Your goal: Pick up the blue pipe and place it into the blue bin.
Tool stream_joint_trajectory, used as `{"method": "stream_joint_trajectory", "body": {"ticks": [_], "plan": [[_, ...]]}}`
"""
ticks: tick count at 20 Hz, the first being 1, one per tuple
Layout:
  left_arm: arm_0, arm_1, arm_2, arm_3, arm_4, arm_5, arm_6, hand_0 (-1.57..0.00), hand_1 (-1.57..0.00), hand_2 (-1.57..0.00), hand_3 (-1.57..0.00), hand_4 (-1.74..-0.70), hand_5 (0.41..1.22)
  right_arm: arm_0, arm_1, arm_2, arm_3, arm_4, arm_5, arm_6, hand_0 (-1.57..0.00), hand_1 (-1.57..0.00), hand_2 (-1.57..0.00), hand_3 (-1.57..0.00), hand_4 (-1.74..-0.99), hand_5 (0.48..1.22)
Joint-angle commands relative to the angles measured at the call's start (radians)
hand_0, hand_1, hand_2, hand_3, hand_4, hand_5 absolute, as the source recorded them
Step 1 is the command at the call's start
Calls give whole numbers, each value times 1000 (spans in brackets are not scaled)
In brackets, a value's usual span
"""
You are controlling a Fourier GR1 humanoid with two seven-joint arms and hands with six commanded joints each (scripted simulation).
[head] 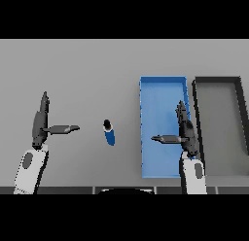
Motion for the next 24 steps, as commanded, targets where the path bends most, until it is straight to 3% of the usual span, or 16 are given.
{"method": "stream_joint_trajectory", "body": {"ticks": [1,6,7,9,14,16,20,24], "plan": [[0,0,1,0,0,0,-4,1,1,1,1,-1006,586,-1,0,0,0,0,-1,0,1,1,1,1,-1222,603],[6,8,5,1,3,-7,-16,1,1,1,1,-1006,586,-1,2,1,-2,2,-3,-10,1,1,1,1,-1222,603],[36,66,-29,-7,-8,-110,-77,1,1,1,1,-1006,586,29,-58,29,-32,54,25,-64,1,1,1,1,-1222,603],[62,138,-45,2,-13,-219,-145,1,1,1,1,-1011,588,71,-96,69,-78,96,55,-88,1,1,1,1,-1230,601],[55,168,-64,-2,-7,-288,-158,1,1,1,1,-1009,589,77,-113,93,-113,133,55,-37,1,1,1,1,-1226,593],[77,179,-69,-24,21,-334,-184,1,1,1,1,-1023,594,80,-130,82,-106,124,66,-43,1,1,1,1,-1218,589],[92,217,-137,-95,4,-419,-161,1,1,1,1,-1031,565,84,-121,99,-121,129,70,-77,1,1,1,1,-1225,595],[95,228,-202,-162,5,-474,-77,1,1,1,1,-1063,498,80,-132,92,-120,122,79,-90,1,1,1,1,-1233,604]]}}
